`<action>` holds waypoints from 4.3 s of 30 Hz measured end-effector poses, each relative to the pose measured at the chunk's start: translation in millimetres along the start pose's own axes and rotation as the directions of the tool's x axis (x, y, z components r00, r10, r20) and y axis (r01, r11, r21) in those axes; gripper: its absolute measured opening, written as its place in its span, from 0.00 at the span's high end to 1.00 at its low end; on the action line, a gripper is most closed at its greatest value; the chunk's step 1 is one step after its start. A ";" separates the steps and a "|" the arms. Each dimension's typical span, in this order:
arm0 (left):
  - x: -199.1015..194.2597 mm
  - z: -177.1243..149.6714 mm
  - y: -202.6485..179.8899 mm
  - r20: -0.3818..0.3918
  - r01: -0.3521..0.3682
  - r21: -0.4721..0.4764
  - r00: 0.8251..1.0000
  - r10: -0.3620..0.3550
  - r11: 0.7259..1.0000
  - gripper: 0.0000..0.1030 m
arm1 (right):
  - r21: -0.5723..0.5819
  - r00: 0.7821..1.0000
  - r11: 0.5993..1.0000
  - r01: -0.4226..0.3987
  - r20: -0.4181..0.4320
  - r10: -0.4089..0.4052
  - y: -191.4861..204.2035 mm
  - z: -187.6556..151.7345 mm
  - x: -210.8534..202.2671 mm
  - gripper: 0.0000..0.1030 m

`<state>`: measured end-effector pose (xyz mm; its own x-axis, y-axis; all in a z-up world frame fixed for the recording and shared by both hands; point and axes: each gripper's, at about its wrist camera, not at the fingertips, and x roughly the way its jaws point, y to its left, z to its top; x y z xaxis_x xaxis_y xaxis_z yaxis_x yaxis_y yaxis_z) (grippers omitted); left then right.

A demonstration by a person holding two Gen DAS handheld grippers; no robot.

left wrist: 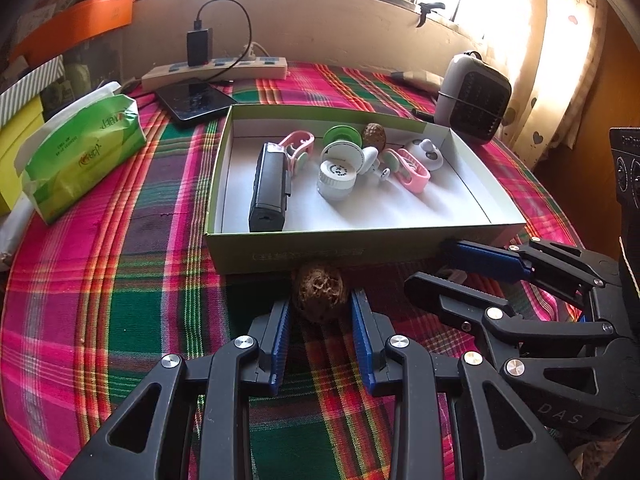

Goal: Organize objects
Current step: 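Move the left tool onto the brown walnut while the right tool reaches the white USB cable, then close the left tool on the walnut while the right tool closes on the USB cable, then lift the walnut over the box with the left tool while the right tool carries the cable there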

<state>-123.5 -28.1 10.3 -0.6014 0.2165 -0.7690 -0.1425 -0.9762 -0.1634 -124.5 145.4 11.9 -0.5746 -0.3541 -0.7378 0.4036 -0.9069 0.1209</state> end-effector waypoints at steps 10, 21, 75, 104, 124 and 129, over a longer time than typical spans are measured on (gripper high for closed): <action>0.2 -0.1 0.0 0.000 0.004 -0.003 1.000 -0.004 1.000 0.73 | -0.028 0.999 0.999 0.027 -0.045 -0.028 4.4 -3.9 -5.3 0.61; 0.9 0.0 -1.1 0.000 0.004 -0.003 1.000 -0.004 1.000 0.73 | -0.050 0.991 0.994 0.101 -0.086 -0.105 -4.8 -22.5 -23.5 0.61; 3.8 5.6 -14.0 -0.003 -0.066 0.004 0.998 0.066 0.998 0.74 | 0.163 0.968 0.954 0.250 -0.046 -0.246 -39.6 -45.4 -32.0 0.80; -5.0 2.1 -34.6 0.008 -0.061 0.058 0.998 0.060 0.996 0.74 | 0.178 0.985 0.969 0.173 -0.007 -0.175 -35.3 -43.8 -40.1 0.81; -23.4 29.9 -47.3 0.073 -0.035 0.082 0.997 0.029 0.996 0.74 | 0.171 0.984 0.974 0.148 0.072 -0.162 -38.6 -14.3 -59.1 0.81; -18.2 41.3 -49.5 0.079 -0.033 0.086 0.997 0.026 0.996 0.74 | 0.167 0.981 0.973 0.158 0.083 -0.174 -44.7 -1.8 -56.4 0.81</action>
<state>-138.0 16.7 57.9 -0.6654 0.1911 -0.7216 -0.1897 -0.9782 -0.0842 -108.8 206.4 47.0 -0.6933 -0.2086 -0.6898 0.1830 -0.9768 0.1114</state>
